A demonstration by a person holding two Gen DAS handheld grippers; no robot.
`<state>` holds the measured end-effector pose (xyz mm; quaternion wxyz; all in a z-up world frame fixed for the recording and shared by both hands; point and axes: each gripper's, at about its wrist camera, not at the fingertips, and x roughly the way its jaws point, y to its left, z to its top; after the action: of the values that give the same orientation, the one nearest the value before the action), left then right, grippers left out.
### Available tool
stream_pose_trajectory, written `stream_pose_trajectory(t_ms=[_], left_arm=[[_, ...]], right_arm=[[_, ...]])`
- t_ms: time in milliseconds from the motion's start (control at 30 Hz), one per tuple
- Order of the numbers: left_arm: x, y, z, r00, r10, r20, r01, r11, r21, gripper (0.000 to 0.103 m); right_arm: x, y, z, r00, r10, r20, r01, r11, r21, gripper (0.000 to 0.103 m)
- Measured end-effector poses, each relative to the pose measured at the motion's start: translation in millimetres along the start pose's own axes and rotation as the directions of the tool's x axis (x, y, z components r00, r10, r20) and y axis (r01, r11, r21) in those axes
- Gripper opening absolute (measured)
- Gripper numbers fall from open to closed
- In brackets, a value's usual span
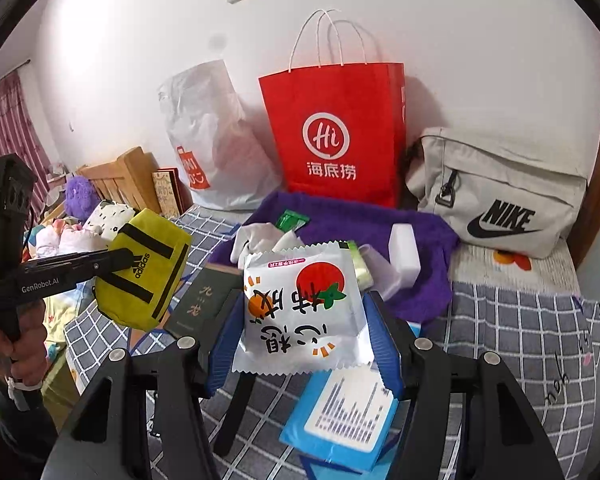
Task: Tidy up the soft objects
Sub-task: 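Carry the pouch with the left gripper while the right gripper carries the snack packet over the towel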
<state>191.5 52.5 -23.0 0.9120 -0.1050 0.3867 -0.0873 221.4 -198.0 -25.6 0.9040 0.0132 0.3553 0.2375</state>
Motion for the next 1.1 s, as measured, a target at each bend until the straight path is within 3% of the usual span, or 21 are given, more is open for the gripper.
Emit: stream_pose_trajectory(t_ms=[1100], left_arm=[[119, 18, 68, 0.996, -0.019, -0.089, 0.016, 0.999, -0.032, 0.009]], right_arm=[[116, -54, 49, 0.997, -0.010, -0.074, 0.014, 0.999, 0.052, 0.059]])
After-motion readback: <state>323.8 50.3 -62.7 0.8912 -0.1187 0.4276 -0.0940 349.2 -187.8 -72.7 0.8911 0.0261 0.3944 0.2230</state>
